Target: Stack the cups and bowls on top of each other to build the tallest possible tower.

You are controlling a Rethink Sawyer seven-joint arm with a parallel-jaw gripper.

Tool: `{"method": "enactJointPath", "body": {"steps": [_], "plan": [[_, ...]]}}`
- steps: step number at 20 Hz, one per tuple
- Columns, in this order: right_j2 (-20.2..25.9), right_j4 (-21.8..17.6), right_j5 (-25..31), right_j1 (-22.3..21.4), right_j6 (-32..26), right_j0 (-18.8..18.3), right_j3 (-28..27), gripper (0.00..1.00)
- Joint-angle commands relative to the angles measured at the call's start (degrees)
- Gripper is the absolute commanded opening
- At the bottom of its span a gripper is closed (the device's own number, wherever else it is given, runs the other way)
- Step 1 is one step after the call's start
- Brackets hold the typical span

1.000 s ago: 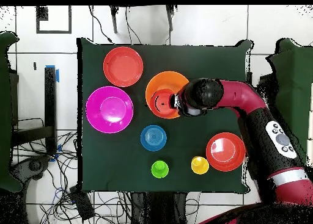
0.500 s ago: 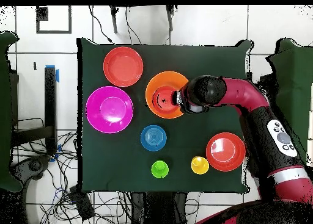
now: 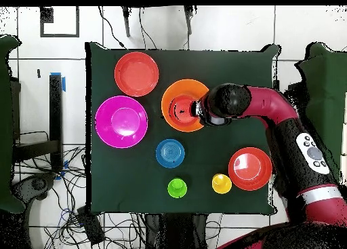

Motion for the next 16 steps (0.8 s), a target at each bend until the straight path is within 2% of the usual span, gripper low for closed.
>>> {"method": "enactJointPath", "body": {"steps": [1, 9, 16], "plan": [[0.96, -2.16, 4.33, 0.82, -15.32, 2.24, -1.36, 0.00], [0.67, -2.36, 5.74, 0.85, -15.51, 3.41, -3.35, 0.00], [0.63, -2.16, 5.25, 0.88, -15.19, 3.39, -2.97, 0.00]]}}
